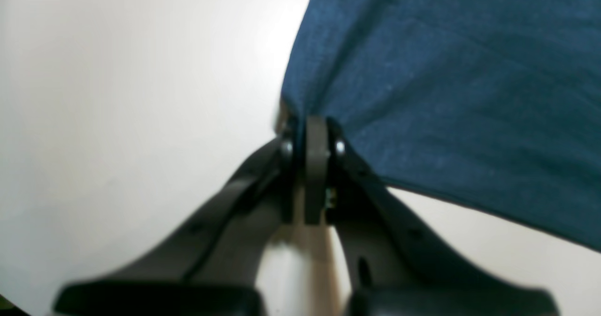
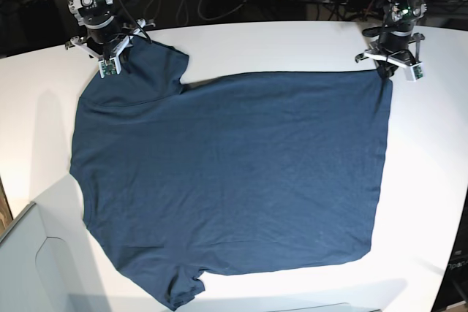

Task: Fold the T-shirt properly
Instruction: 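Grasp the shirt's shoulder corners with both grippers and lift slightly, then pull the held shoulder edge over the shirt toward the hem with both grippers, then open the right gripper and regrasp the shirt edge near the sleeve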

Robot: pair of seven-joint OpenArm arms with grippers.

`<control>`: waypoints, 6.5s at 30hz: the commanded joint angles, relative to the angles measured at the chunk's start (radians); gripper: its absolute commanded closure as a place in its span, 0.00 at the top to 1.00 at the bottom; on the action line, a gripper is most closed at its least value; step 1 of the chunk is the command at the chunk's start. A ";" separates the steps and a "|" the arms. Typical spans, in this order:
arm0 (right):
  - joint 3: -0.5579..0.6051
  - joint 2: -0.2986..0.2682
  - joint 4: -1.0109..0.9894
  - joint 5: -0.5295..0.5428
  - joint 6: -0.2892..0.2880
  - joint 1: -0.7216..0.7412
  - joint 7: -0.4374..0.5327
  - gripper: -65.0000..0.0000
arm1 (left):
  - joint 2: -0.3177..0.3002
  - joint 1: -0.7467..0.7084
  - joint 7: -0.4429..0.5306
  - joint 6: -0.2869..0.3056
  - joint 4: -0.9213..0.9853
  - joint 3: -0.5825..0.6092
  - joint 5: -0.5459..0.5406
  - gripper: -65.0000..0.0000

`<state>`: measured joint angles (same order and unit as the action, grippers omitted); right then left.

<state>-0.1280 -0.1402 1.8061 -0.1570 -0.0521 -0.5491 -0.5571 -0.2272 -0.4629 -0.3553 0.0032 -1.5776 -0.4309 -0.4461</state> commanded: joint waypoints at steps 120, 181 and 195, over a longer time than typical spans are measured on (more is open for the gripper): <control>0.097 -0.086 -0.139 -0.028 -0.177 0.650 0.068 0.00 | 0.013 0.140 0.009 -0.004 -0.240 -0.098 0.002 0.00; 0.015 -0.089 -0.019 -0.026 -0.177 0.442 0.067 0.75 | 0.022 0.306 -0.052 -0.006 0.072 -0.101 0.002 0.55; -0.120 -0.088 -0.058 -0.028 -0.177 0.404 0.059 0.75 | 0.022 0.352 -0.052 -0.004 0.222 -0.099 0.000 0.54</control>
<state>-0.2447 -0.2184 1.7332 -0.1879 -0.2276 -0.1509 -0.5179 -0.1974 -0.1101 -0.3889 0.0006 -1.3502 -0.5293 -0.4385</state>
